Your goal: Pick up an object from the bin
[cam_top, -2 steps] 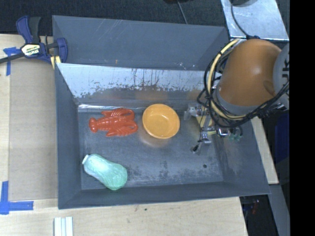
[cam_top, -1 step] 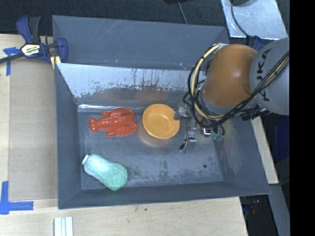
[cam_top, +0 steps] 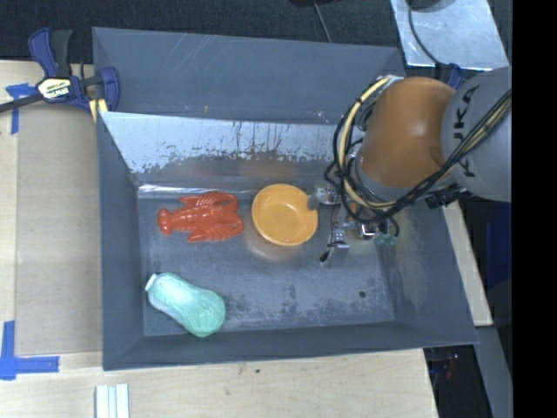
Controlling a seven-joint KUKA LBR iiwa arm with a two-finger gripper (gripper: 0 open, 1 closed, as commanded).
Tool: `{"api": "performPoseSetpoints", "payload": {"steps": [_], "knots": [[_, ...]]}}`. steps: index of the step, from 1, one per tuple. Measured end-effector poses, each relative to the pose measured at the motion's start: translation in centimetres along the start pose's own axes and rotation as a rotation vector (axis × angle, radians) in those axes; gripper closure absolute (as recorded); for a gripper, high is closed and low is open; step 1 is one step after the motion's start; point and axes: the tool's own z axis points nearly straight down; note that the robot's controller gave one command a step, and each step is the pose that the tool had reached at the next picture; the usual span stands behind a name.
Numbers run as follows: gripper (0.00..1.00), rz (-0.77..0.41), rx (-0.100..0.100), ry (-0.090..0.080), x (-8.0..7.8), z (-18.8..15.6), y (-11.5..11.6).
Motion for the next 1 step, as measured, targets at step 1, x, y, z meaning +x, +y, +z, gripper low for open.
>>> {"api": "performPoseSetpoints", "payload": {"steps": [1], "knots": [[0.0, 0.093, -0.001, 0.003, -1.48, 7.04, 3.61]]}}
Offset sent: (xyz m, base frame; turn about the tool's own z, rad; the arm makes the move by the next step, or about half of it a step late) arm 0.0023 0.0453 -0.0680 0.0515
